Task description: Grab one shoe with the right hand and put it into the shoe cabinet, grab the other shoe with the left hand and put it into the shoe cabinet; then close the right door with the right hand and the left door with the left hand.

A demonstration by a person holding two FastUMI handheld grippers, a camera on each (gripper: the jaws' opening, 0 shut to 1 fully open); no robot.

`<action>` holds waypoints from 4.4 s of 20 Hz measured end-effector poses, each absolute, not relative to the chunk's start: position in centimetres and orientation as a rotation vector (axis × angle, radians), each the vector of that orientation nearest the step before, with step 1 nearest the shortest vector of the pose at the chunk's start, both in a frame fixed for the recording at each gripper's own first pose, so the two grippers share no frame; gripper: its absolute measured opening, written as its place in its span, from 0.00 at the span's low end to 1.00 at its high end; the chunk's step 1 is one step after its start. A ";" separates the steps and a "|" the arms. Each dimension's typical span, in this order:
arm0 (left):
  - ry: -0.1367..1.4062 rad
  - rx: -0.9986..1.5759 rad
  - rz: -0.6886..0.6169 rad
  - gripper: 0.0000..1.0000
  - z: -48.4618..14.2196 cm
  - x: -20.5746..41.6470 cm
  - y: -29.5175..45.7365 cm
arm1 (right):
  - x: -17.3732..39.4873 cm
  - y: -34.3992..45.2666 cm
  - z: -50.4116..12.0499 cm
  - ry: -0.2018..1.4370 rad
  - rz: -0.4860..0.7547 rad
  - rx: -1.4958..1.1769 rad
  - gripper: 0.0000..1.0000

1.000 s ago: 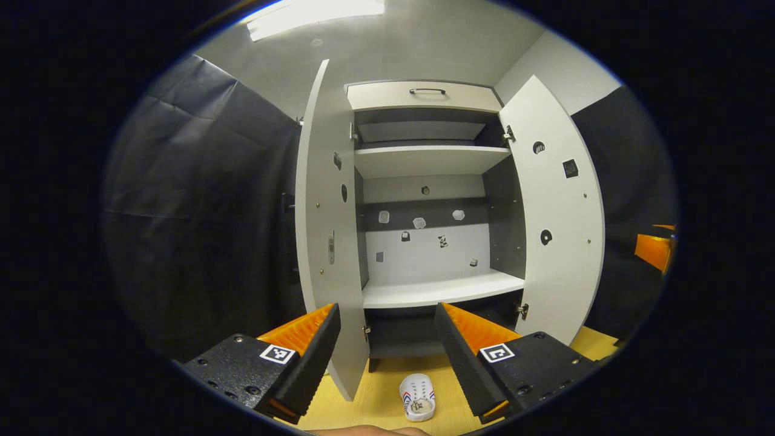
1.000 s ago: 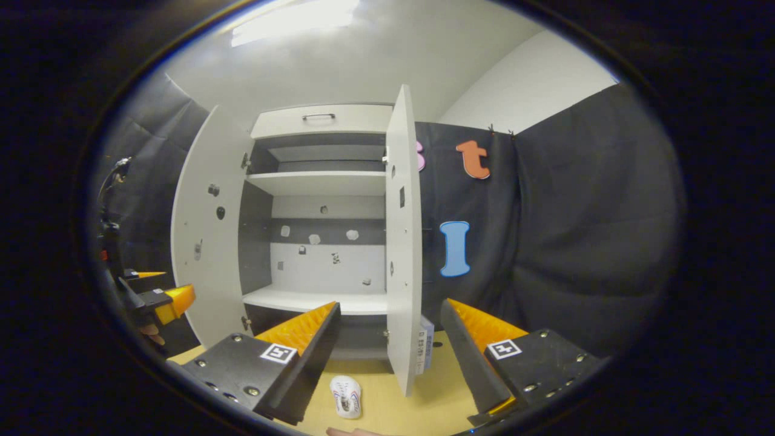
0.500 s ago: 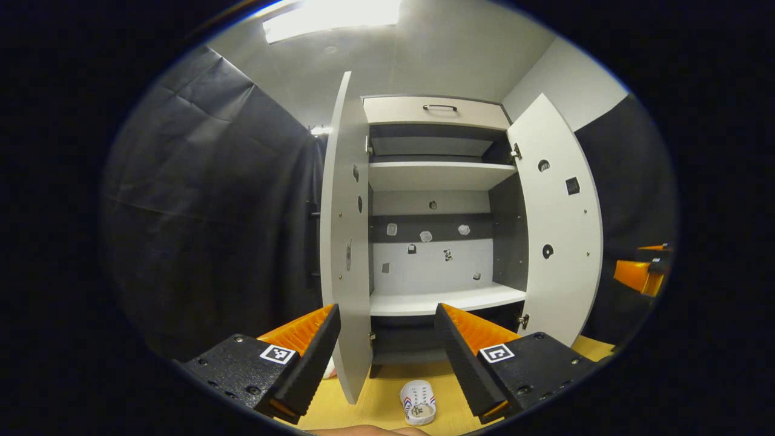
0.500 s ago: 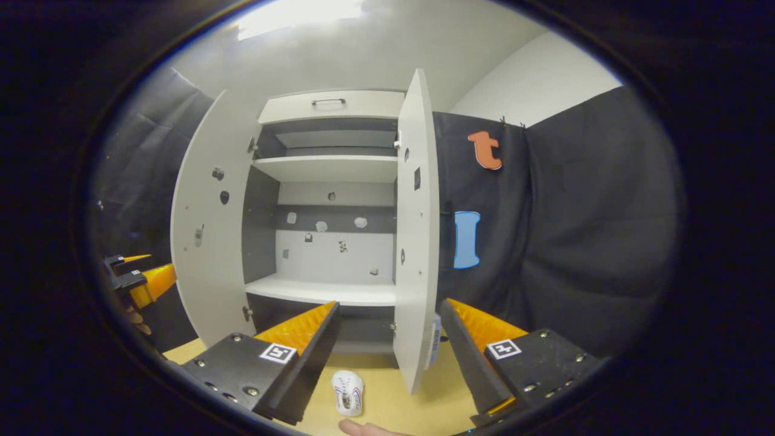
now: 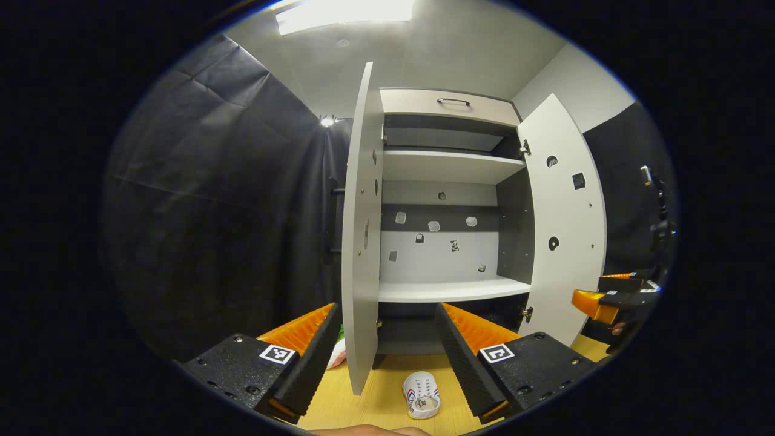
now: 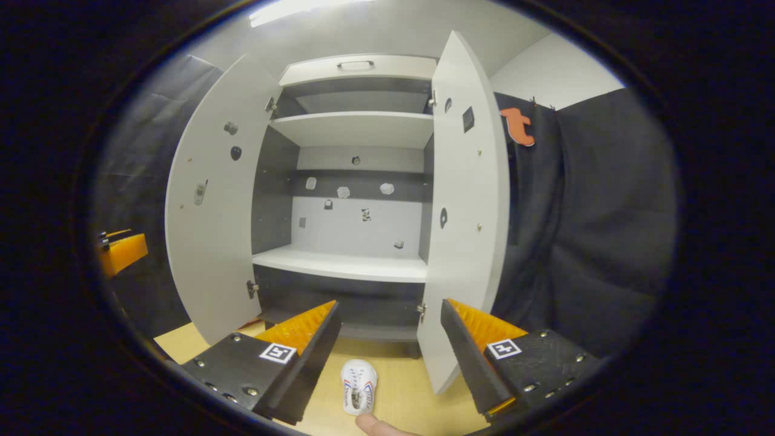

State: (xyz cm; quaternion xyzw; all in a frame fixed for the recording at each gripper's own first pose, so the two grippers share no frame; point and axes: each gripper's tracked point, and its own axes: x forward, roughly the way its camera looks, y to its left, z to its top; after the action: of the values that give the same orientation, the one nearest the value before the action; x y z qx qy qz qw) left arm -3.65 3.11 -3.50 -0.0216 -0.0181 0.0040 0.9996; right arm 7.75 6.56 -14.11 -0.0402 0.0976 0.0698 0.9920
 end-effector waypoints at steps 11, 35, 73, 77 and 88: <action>-0.046 -0.042 -0.017 0.94 -5.4 -3.6 5.2 | 10.4 10.0 -36.2 0.536 0.124 -0.101 0.94; -0.031 -0.048 -0.156 0.94 -8.8 -3.0 1.3 | 11.1 13.9 -52.3 0.734 0.101 -0.052 0.36; -0.001 -0.044 -0.176 0.94 -9.5 0.4 -1.4 | 10.1 14.7 -18.5 0.301 0.404 0.260 0.01; -0.020 -0.026 -0.191 0.94 -7.5 3.1 -3.1 | 13.8 13.0 -11.4 0.233 0.326 0.181 0.02; -0.096 -0.046 -0.221 0.94 -3.9 8.0 -5.7 | 31.3 13.4 -4.6 0.264 0.208 0.017 0.00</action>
State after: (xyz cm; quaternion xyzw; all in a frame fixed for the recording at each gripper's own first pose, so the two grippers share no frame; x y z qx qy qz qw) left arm 8.00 -5.74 -3.92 -0.0232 -0.0477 -0.1105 0.9925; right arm 31.25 13.40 -4.59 0.0083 0.1314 0.1035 0.9859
